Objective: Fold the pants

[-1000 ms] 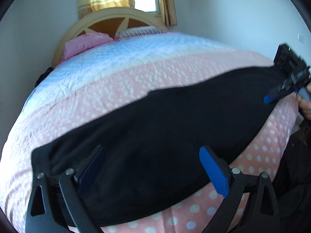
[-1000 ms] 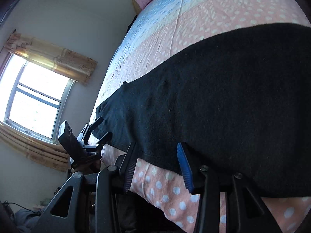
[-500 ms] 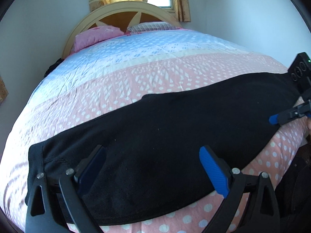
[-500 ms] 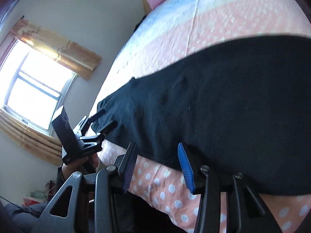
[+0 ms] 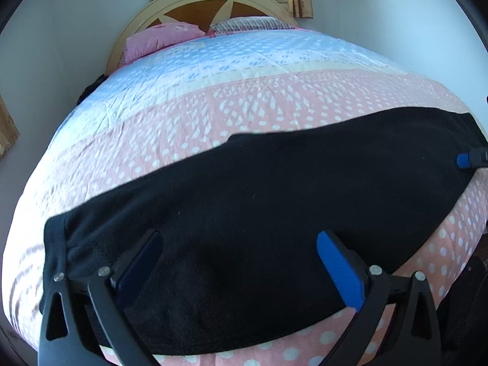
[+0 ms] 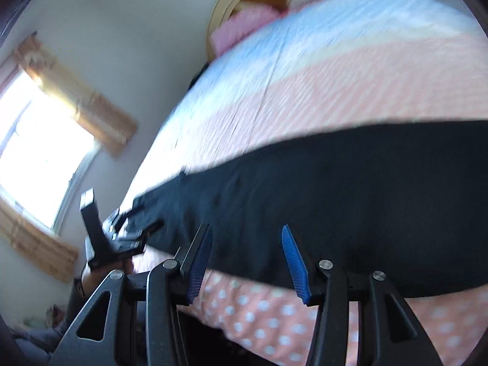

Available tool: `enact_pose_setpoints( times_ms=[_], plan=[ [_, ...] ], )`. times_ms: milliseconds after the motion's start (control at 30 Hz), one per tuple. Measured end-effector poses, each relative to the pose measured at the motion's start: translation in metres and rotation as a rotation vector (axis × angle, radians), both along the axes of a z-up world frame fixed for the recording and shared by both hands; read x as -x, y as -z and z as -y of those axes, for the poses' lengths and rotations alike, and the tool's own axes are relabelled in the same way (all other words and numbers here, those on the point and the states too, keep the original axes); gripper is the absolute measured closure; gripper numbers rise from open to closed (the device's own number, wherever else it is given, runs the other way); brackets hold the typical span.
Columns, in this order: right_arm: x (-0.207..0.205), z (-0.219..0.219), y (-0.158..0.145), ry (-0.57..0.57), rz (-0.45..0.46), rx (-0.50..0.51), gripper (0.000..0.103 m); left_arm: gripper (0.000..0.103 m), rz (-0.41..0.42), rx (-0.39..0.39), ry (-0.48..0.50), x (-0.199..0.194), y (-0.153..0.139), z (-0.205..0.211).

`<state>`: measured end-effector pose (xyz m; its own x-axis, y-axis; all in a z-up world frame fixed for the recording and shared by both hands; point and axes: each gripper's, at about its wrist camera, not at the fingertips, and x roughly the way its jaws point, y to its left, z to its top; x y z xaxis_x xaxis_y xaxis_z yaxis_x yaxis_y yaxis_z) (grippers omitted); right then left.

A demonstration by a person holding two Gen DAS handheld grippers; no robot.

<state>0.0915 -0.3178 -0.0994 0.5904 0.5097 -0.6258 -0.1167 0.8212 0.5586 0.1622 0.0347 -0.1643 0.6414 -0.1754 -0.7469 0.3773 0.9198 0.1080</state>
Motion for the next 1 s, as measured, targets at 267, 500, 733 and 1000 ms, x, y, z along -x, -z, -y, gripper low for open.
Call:
enact_pose_setpoints(
  times_ms=[267,500,733,1000],
  plan=[
    [0.062,0.17,-0.034,0.493,0.08,-0.027,0.053,0.0,0.051,0.036,0.072,-0.005,-0.025,0.043],
    [0.101,0.264,-0.01,0.697,-0.02,-0.054,0.053,0.0,0.003,0.047,0.094,-0.01,-0.002,0.071],
    [0.103,0.282,0.017,0.688,-0.12,-0.057,0.053,0.0,-0.018,0.055,0.06,-0.011,0.012,0.071],
    [0.09,0.268,0.036,0.631,-0.072,-0.076,0.053,0.0,-0.024,0.095,0.061,-0.009,0.017,0.066]
  ],
)
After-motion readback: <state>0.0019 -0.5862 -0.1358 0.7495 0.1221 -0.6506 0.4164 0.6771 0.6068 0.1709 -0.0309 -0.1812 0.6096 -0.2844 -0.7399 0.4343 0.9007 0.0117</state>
